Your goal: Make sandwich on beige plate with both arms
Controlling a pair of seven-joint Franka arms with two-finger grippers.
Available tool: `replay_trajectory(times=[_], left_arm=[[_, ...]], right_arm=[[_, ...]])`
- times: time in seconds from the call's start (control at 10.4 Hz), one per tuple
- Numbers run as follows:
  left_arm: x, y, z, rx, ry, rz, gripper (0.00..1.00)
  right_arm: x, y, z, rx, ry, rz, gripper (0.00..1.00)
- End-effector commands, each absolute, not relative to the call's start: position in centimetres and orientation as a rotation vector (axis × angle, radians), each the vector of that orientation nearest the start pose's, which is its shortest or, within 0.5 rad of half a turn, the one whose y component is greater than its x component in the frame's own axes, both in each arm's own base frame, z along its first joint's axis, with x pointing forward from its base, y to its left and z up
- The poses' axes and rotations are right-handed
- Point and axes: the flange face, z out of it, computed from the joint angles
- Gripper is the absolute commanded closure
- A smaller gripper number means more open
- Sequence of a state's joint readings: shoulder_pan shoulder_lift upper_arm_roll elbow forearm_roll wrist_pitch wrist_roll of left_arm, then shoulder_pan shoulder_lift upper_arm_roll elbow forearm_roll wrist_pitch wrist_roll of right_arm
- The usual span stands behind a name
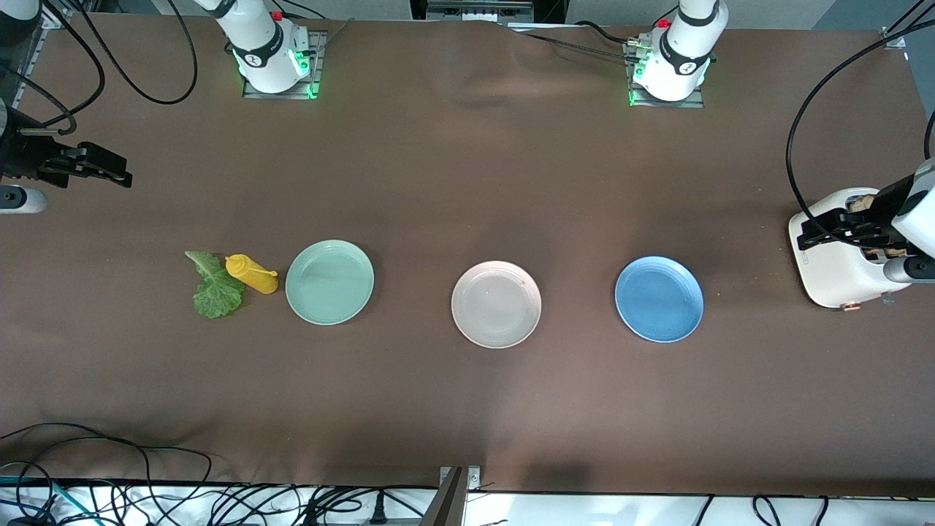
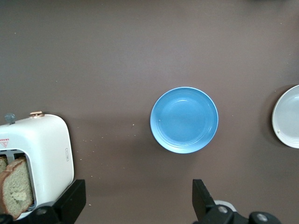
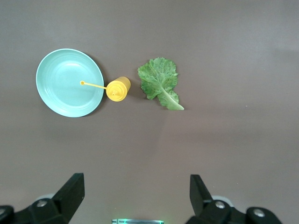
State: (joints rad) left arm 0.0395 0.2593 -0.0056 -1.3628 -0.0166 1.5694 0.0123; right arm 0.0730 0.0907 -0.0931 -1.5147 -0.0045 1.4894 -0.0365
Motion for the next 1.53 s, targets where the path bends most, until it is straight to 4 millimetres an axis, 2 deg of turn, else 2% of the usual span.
replay_trajectory(times=[0.0,0.29,0.67,1.15,1.44], left_arm=[[62.7,1.9,57.3,-3.163,-0.008,0.074,0.00],[62.8,2.0,57.3,-3.163,-0.011,0.072,0.00],[62.8,1.9,57.3,-3.163,-0.008,0.072,0.00],[62.7,2.5,57.3,-3.151,-0.019,0.072,0.00],[62.7,2.1,57.3,-3.151,-0.008,0.079,0.00]], right_arm=[[56.9,-1.9,60.3,-3.148,0.003,0.179,0.00],[56.9,-1.8,60.3,-3.148,0.005,0.179,0.00],[57.0,-1.6,61.4,-3.150,-0.004,0.143,0.00],[57.0,-1.5,61.4,-3.151,-0.004,0.143,0.00],[57.0,-1.5,61.4,-3.150,-0.011,0.145,0.00]])
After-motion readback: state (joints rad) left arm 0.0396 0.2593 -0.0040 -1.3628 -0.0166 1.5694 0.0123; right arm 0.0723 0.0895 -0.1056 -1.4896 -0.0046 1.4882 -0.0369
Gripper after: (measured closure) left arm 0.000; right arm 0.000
